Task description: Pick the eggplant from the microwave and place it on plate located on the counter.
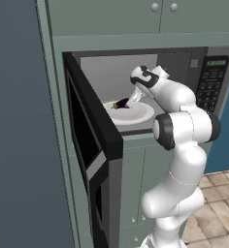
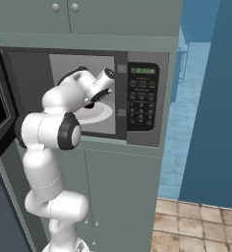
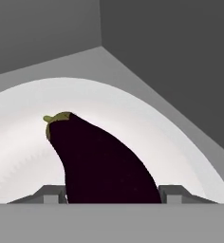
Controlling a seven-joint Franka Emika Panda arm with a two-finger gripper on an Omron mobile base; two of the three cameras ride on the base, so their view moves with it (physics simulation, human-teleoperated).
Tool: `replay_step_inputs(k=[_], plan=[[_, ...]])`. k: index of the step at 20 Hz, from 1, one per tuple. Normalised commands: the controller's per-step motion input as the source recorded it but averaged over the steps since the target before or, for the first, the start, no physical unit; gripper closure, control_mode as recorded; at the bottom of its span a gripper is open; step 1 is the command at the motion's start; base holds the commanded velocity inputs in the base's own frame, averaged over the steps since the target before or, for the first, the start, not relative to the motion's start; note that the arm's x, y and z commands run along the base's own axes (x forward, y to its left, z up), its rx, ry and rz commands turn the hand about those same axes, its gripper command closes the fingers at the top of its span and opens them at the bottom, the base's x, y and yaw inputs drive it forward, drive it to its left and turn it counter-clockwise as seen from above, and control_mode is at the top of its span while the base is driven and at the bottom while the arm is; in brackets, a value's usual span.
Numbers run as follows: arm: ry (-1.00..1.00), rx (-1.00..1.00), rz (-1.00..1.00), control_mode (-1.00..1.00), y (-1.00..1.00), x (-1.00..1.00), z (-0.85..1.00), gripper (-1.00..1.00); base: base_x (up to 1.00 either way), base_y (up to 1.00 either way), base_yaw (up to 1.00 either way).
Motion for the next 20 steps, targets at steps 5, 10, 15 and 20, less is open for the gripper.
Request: replay_step_inputs(k=[5,10,15,20], plan=[[0.0,0.0,-0.01,-1.0,0.09,-0.01,-0.06,1.0,0.0,0.0,0.0],[0.0,0.0,-0.11,-1.0,0.27,0.0,0.0,1.0,0.0,0.0,0.0],[0.0,0.0,-0.18,-1.0,0.15,0.0,0.0,1.0,0.0,0.0,0.0],[0.0,0.0,-0.22,-1.0,0.0,0.0,0.0,1.0,0.0,0.0,0.0]])
